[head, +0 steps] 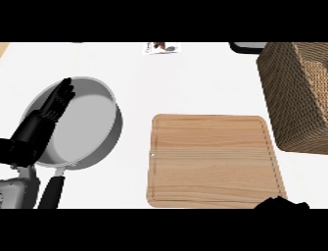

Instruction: Pick the lemon from the cutting board and place it in the basket

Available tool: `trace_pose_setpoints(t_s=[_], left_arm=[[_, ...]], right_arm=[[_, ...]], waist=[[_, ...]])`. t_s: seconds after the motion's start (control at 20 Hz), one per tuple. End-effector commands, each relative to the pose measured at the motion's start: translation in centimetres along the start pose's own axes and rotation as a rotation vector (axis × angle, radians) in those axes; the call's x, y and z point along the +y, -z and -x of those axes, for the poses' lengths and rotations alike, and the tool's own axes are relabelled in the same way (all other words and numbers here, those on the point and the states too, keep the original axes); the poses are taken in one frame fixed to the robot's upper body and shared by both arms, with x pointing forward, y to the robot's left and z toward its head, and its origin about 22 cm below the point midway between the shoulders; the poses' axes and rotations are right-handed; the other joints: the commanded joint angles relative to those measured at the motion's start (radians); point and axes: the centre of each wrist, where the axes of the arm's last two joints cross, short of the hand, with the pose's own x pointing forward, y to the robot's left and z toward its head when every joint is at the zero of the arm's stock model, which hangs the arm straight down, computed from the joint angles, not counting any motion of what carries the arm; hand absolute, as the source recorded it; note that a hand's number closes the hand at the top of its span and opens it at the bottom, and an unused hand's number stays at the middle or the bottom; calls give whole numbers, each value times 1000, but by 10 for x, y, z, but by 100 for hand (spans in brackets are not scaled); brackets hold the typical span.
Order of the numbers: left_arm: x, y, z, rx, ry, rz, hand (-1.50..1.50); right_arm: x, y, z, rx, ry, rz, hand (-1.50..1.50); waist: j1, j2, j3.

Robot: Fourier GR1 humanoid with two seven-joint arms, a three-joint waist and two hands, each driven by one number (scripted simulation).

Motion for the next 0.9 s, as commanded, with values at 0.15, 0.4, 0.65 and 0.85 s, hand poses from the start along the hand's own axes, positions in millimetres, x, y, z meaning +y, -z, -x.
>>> trace_pose_setpoints(t_s=[0.15,0.4,0.65,0.85], left_arm=[[-10,0,1,16,3,11,0],[-6,2,3,6,-3,4,0],[1,11,-10,-7,-1,23,0],[-7,17,-14,-25,-2,25,0]], right_arm=[[-49,-39,-47,-76,126,175,150],[-64,-43,-55,-7,99,224,150],[-80,-24,-49,52,-2,340,150],[-99,4,-44,80,12,381,150]], waist=[[-1,2,0],[1,5,-2],[19,7,-2],[30,7,-2]])
